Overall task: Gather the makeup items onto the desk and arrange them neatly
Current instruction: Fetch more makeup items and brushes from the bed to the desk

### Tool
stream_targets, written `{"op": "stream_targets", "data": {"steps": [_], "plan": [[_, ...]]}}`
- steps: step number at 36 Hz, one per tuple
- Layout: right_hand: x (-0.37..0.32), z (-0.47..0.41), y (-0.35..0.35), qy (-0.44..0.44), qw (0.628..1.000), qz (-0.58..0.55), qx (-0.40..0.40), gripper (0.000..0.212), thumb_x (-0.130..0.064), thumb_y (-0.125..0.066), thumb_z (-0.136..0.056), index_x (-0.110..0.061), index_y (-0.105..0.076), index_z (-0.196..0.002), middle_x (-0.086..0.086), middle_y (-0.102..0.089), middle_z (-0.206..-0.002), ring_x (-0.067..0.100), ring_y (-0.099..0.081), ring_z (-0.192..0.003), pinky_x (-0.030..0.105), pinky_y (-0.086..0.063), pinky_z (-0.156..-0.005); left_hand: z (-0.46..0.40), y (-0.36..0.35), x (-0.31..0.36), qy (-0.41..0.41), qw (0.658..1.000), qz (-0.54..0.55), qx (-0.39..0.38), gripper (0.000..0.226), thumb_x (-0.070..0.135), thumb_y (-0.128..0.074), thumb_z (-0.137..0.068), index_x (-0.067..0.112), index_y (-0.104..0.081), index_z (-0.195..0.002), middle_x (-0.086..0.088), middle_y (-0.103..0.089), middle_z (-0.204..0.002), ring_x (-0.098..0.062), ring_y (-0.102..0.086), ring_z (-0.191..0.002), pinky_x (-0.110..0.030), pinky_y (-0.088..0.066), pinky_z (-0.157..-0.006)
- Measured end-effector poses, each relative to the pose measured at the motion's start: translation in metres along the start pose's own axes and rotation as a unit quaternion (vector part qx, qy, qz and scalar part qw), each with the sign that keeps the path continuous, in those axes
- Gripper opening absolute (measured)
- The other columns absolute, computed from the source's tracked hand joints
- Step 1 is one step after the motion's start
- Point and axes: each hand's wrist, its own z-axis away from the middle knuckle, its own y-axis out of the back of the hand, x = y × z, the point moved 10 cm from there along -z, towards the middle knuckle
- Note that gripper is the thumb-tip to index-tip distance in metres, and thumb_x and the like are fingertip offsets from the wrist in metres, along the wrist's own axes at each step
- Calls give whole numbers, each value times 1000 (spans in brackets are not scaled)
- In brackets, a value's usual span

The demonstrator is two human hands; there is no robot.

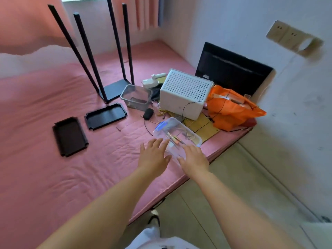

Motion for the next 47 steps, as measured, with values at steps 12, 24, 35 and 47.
{"op": "stream_targets", "data": {"steps": [12,24,35,47], "plan": [[41,-94,18,-17,999,-16,-28,47,-33,-41,-97,-19,-34,-141,0,-34,-148,20,-26,-137,35,-26,-110,-100,-6,21,-31,999,-22,-22,57,48,-36,-96,31,-16,-147,6,-16,-156,-19,-10,-144,-48,-8,-116],[77,-213,12,94,988,30,-123,38,-27,-37,-98,-19,-39,-135,0,-41,-141,20,-33,-130,35,-30,-107,-195,-42,31,104,993,51,-25,55,42,-45,-93,28,-27,-143,3,-23,-153,-21,-22,-138,-38,-25,-109],[123,-275,-48,122,958,68,-251,45,-24,-44,-95,-16,-35,-138,4,-37,-143,23,-33,-131,38,-33,-107,-236,-124,35,248,953,138,-104,53,38,-48,-92,22,-33,-140,-2,-23,-152,-24,-23,-138,-35,-25,-111],[144,-307,-178,144,921,116,-343,48,-18,-47,-93,-10,-35,-139,9,-42,-139,27,-40,-127,37,-34,-105,-255,-246,-4,371,879,251,-163,54,28,-51,-91,9,-36,-139,-13,-31,-144,-31,-33,-131,-39,-35,-103]]}}
